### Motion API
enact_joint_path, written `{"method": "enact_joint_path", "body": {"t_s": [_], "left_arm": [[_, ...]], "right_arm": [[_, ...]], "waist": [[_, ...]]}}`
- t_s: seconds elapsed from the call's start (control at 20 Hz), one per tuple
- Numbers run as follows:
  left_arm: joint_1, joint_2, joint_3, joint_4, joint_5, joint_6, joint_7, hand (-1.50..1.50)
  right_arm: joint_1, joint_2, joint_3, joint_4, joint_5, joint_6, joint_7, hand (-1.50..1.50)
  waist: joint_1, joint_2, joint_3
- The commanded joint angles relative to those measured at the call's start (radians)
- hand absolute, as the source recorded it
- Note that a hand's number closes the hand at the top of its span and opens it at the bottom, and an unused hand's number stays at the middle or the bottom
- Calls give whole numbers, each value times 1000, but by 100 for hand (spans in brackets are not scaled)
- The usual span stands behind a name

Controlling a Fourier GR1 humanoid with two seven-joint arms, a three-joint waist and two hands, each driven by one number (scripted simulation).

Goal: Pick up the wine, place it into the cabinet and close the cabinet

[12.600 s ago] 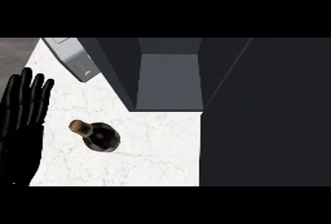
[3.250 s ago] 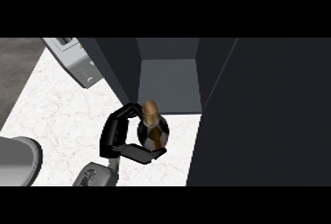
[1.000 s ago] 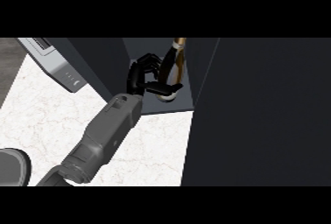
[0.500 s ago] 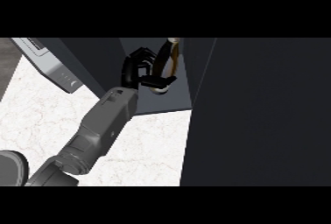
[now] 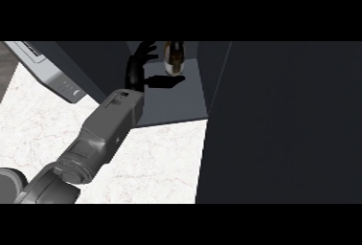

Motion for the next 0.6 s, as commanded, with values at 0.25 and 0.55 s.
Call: {"method": "enact_joint_path", "body": {"t_s": [0.25,0.55], "left_arm": [[-19,20,13,30,-4,22,-33,-150],[-60,28,67,-28,46,-141,-54,-150]], "right_arm": [[38,-9,14,-106,-46,19,17,-150],[62,-14,11,-124,-43,22,2,-150]], "waist": [[8,3,-1],[7,-4,-2]]}}
